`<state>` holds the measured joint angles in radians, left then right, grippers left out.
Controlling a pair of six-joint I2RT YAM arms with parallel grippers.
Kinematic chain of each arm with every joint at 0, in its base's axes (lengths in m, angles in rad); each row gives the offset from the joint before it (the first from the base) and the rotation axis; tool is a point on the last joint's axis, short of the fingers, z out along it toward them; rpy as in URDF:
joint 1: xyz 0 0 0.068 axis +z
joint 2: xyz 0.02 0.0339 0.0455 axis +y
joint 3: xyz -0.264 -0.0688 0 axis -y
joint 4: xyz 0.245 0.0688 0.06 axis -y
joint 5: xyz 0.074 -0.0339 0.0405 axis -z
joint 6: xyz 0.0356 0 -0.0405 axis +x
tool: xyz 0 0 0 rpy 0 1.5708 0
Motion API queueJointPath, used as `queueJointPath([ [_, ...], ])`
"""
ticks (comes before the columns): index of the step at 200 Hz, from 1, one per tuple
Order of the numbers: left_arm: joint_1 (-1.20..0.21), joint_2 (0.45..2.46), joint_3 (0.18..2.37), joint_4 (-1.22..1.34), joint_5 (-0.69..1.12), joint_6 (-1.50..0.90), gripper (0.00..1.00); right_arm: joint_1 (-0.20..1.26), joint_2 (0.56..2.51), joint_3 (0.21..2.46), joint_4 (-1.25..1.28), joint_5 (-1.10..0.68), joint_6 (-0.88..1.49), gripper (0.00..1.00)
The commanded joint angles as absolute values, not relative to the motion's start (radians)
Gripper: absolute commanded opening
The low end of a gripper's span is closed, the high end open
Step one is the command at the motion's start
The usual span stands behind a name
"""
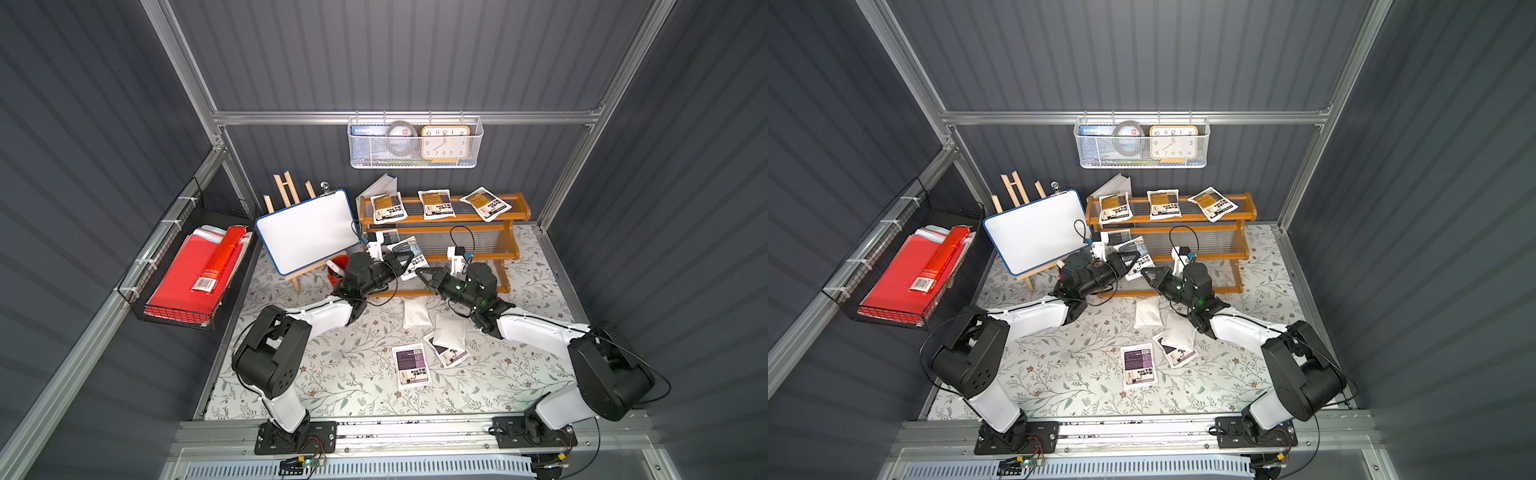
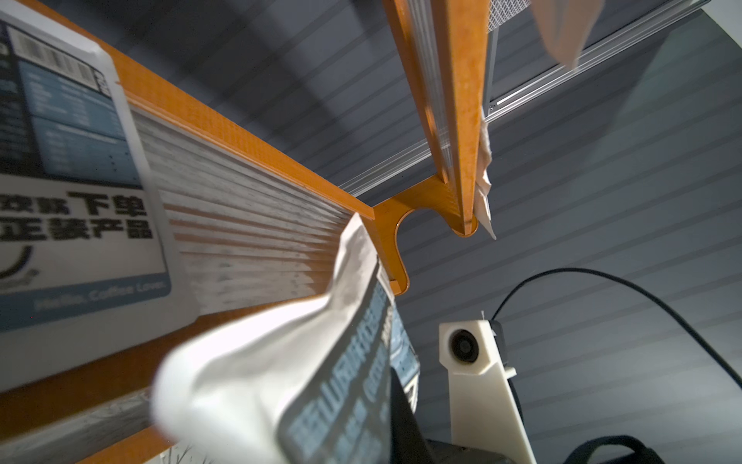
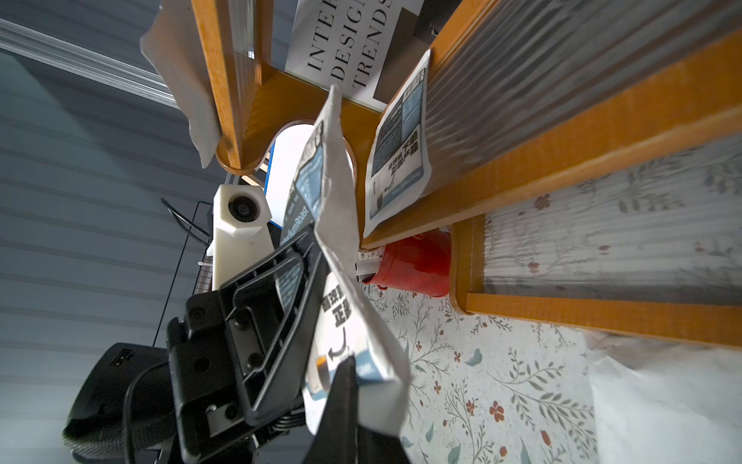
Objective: Place the bagged coffee beans on the shelf by color
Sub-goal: Place the bagged coffee beans on the shelf.
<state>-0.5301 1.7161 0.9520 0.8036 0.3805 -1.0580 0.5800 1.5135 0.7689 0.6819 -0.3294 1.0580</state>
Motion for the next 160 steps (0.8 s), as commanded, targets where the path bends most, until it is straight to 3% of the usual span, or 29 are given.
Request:
queueJointPath([
  [1, -0.548, 1.668, 0.959, 0.759, 0.397, -1.045, 0.29, 0.557, 1.521, 0.811, 0.72, -0.275, 1.035, 0.0],
  [75, -0.548, 1.642, 0.987, 0.684, 0.368, -0.993, 0.34, 0.432, 1.588, 0.871, 0.718, -0.325, 1.003, 0.0],
  [160, -0.548, 1.567, 1.026, 0.241, 0.095, -0.795, 0.31, 0.391, 1.649, 0.958, 0.532, -0.282, 0.918, 0.0],
])
